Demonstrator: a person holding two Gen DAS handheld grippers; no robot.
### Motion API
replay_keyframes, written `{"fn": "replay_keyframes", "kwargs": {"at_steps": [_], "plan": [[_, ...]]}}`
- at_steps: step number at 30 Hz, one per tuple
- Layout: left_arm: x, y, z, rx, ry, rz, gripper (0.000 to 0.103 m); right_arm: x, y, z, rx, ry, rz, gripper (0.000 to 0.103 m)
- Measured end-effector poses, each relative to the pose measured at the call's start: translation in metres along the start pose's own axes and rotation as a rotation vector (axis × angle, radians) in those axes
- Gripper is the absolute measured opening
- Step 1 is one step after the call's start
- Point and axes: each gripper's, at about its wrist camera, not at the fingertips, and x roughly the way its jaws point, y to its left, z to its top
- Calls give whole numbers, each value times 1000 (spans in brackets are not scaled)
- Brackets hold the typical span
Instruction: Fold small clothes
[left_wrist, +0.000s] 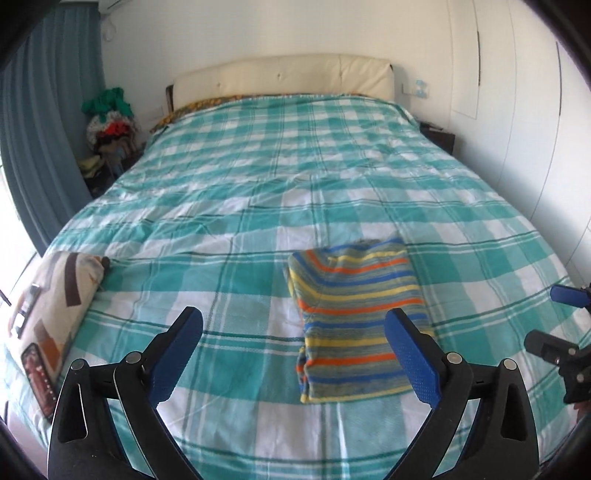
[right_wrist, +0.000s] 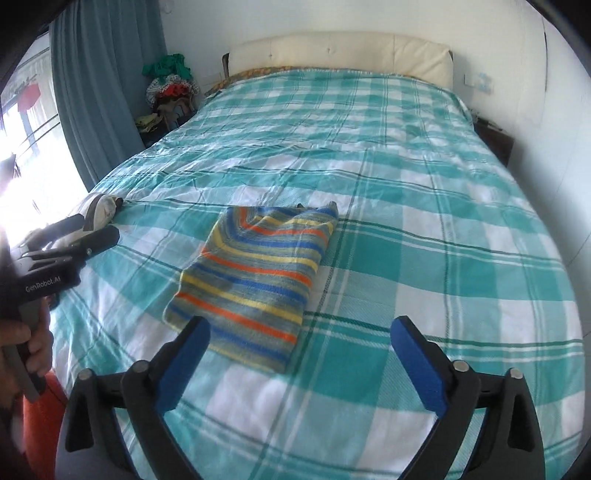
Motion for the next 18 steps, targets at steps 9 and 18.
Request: {"fn": "replay_keyframes", "kwargs": {"at_steps": [9,18], "plan": [[-88,-17,-22,20,-45,55,102,-84,23,-24,-64,-21,-29,102],[-166,-26,-87,103,-11,115,102,-161,27,-77,-117,-4,-57,102]]}}
